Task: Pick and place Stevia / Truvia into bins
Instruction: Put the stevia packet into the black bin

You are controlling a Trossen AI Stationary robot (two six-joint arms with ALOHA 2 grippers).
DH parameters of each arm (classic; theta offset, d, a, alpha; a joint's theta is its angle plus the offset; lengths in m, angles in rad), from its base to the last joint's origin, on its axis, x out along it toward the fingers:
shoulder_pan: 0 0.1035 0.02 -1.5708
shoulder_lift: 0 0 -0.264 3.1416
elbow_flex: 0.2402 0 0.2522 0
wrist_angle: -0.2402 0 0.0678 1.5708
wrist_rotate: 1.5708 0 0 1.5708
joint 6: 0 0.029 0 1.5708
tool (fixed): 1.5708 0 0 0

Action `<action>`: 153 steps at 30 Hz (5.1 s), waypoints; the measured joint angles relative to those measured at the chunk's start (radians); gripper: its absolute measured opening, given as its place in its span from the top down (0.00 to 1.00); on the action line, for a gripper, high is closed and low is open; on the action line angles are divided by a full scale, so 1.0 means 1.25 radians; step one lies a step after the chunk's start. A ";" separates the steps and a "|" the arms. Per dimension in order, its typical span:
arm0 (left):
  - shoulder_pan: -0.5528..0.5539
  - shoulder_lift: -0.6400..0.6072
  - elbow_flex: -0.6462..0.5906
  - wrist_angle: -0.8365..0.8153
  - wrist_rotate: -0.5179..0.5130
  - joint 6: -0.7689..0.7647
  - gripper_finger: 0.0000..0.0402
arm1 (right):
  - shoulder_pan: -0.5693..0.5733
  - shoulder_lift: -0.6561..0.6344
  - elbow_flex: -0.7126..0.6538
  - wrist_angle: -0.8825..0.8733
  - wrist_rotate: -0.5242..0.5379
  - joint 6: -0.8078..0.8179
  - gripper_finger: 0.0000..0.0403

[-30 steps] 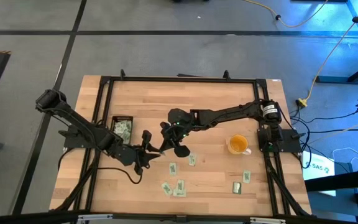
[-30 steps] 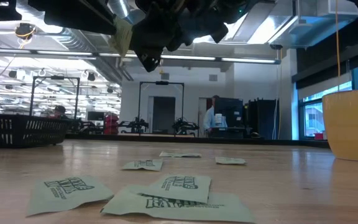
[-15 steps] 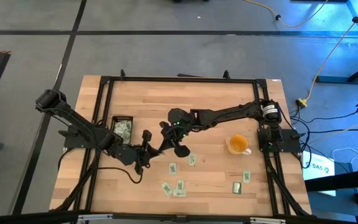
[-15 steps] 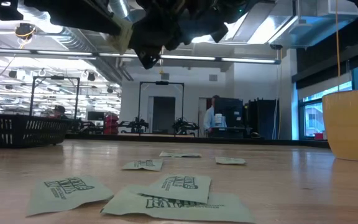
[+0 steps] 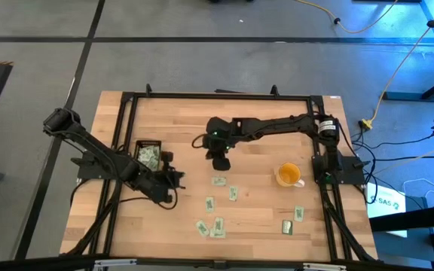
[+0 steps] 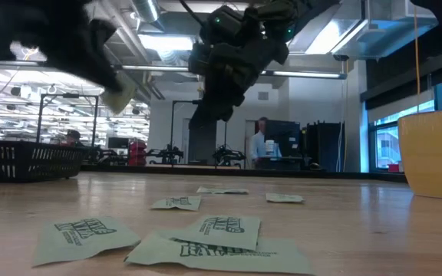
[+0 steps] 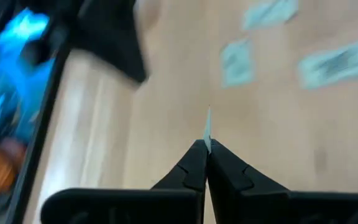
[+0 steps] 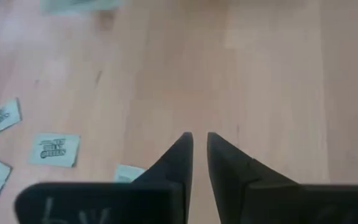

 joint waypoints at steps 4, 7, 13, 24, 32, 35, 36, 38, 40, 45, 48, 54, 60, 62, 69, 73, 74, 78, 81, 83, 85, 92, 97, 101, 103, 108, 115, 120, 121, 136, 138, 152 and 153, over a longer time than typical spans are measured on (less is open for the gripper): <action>0.001 0.000 0.000 -0.153 -0.070 -0.182 0.99 | -0.002 0.000 0.000 -0.001 0.001 0.002 0.87; 0.010 -0.001 0.000 -0.279 -0.082 -0.345 0.99 | 0.000 0.000 0.000 -0.001 -0.001 -0.015 0.87; 0.035 -0.001 0.000 -0.497 -0.039 -0.599 0.99 | 0.003 0.000 0.000 -0.001 -0.001 -0.033 0.87; 0.121 0.061 0.000 -0.642 0.097 -0.775 0.99 | 0.003 0.000 0.000 -0.001 -0.001 -0.038 0.87; 0.163 0.169 0.000 -0.642 0.120 -0.741 0.99 | 0.003 0.000 0.000 -0.001 -0.001 -0.036 0.87; 0.172 0.190 0.000 -0.636 0.148 -0.736 0.98 | 0.003 0.000 0.000 -0.001 -0.001 -0.036 0.87; 0.173 0.193 0.000 -0.634 0.151 -0.738 0.97 | 0.003 0.000 0.000 -0.001 -0.001 -0.036 0.87; 0.173 0.197 0.000 -0.634 0.155 -0.739 0.95 | 0.003 0.000 0.000 -0.001 -0.001 -0.036 0.87; 0.173 0.197 -0.001 -0.634 0.157 -0.740 0.91 | 0.003 0.000 0.000 -0.001 -0.001 -0.036 0.87; 0.171 0.188 0.005 -0.634 0.163 -0.742 0.83 | 0.003 0.000 0.000 -0.005 -0.009 -0.021 0.87; 0.170 0.177 0.022 -0.635 0.169 -0.726 0.80 | 0.004 0.001 0.000 -0.006 -0.099 -0.016 0.87; 0.144 0.120 0.038 -0.632 0.102 -0.705 0.78 | 0.022 0.001 0.000 -0.031 -0.200 -0.060 0.87; 0.095 0.040 0.039 -0.530 0.052 -0.709 0.78 | 0.094 0.001 -0.001 -0.154 0.033 -0.135 0.87; 0.080 0.020 0.039 -0.458 0.035 -0.676 0.78 | 0.122 0.001 -0.001 -0.180 0.059 -0.139 0.87; 0.052 0.007 0.039 -0.173 0.027 -0.436 0.79 | 0.190 0.001 -0.001 -0.174 0.182 -0.065 0.87; 0.049 0.007 0.040 -0.056 0.054 -0.325 0.80 | 0.206 0.001 -0.001 -0.182 0.242 -0.027 0.87; 0.049 0.007 0.040 -0.038 0.061 -0.306 0.79 | 0.208 0.001 -0.001 -0.182 0.242 -0.019 0.87; 0.051 0.008 0.040 -0.021 0.064 -0.280 0.79 | 0.216 0.011 -0.001 -0.185 0.243 -0.002 0.87; 0.051 0.008 0.040 -0.022 0.061 -0.280 0.79 | 0.224 0.027 -0.001 -0.188 0.243 0.001 0.87; 0.051 0.008 0.040 -0.022 0.061 -0.280 0.79 | 0.228 0.041 -0.001 -0.190 0.244 0.000 0.87; 0.051 0.008 0.040 -0.023 0.061 -0.280 0.79 | 0.231 0.054 -0.001 -0.192 0.244 -0.002 0.87; 0.051 0.008 0.040 -0.024 0.060 -0.280 0.79 | 0.231 0.088 -0.001 -0.194 0.298 0.004 0.87; 0.051 0.008 0.040 -0.025 0.060 -0.280 0.79 | 0.231 0.111 0.003 -0.193 0.319 -0.002 0.87; 0.051 0.008 0.040 -0.028 0.060 -0.280 0.79 | 0.231 0.131 0.005 -0.192 0.328 -0.015 0.87; 0.051 0.008 0.040 -0.028 0.060 -0.280 0.79 | 0.231 0.136 0.005 -0.189 0.332 -0.013 0.87; 0.051 0.008 0.040 -0.029 0.060 -0.280 0.79 | 0.231 0.138 0.005 -0.190 0.335 -0.012 0.87; 0.051 0.008 0.040 -0.029 0.060 -0.279 0.79 | 0.231 0.138 0.004 -0.190 0.339 -0.025 0.98; 0.051 0.008 0.040 -0.029 0.060 -0.272 0.79 | 0.231 0.138 0.004 -0.189 0.346 -0.033 0.99; 0.051 0.008 0.040 -0.029 0.060 -0.263 0.79 | 0.231 0.138 0.005 -0.189 0.346 -0.038 0.99; 0.045 0.008 0.040 -0.052 0.086 -0.196 0.79 | 0.230 0.154 0.136 -0.234 0.297 -0.144 1.00; 0.040 0.008 0.040 -0.066 0.087 -0.201 0.79 | 0.230 0.153 0.141 -0.236 0.297 -0.146 1.00; -0.004 0.008 0.040 -0.081 0.087 -0.036 0.79 | 0.198 0.053 0.144 -0.230 -0.082 -0.240 1.00; -0.009 0.008 0.040 -0.079 0.088 -0.013 0.78 | 0.188 0.045 0.144 -0.221 -0.147 -0.244 1.00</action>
